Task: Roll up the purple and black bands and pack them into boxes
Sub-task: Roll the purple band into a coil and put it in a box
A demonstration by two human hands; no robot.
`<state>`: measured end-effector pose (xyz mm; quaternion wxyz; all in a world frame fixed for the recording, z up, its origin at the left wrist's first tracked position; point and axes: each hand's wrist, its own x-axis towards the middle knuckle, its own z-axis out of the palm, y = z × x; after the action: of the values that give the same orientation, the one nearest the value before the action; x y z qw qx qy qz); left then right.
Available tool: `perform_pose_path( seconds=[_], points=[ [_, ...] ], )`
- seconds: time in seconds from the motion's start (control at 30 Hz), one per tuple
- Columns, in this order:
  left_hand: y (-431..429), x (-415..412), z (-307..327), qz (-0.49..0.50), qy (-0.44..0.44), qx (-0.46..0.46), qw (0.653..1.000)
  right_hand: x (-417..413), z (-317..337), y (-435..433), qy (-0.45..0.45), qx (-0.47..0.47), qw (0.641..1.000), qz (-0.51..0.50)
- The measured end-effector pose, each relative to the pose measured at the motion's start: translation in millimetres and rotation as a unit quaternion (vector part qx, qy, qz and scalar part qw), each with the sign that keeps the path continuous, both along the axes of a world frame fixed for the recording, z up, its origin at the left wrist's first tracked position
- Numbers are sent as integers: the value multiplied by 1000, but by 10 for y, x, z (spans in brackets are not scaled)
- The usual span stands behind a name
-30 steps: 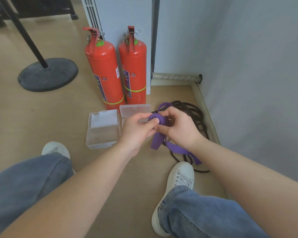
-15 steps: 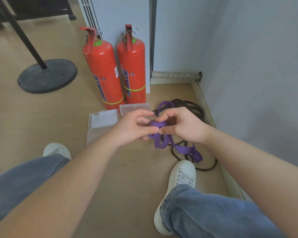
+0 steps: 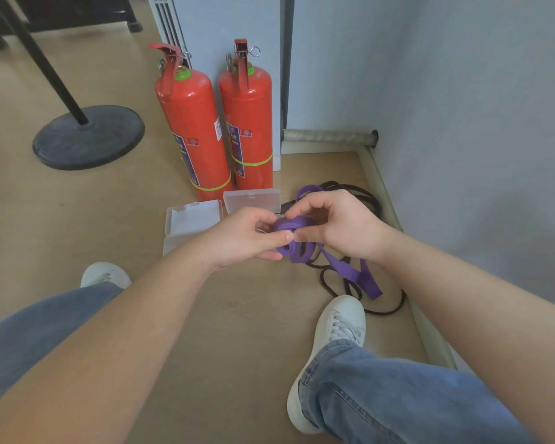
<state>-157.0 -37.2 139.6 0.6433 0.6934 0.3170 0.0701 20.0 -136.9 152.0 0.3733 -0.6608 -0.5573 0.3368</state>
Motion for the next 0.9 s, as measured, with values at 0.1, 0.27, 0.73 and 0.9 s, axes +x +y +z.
perform_pose_path(
  seconds=[0.1, 0.27, 0.73, 0.9],
  points=[
    [-35, 11, -62, 37, -23, 21, 999, 30, 36, 14, 30, 14, 999, -30],
    [-146, 35, -197, 77, -42, 44, 995, 25, 0, 2, 61, 26, 997, -50],
    [-201, 98, -171, 170, -179, -162, 955, 44, -141, -78, 196, 16, 980, -39],
    [-124, 18, -154, 150, -124, -102, 976, 38, -127, -28, 99, 25, 993, -53]
  ],
)
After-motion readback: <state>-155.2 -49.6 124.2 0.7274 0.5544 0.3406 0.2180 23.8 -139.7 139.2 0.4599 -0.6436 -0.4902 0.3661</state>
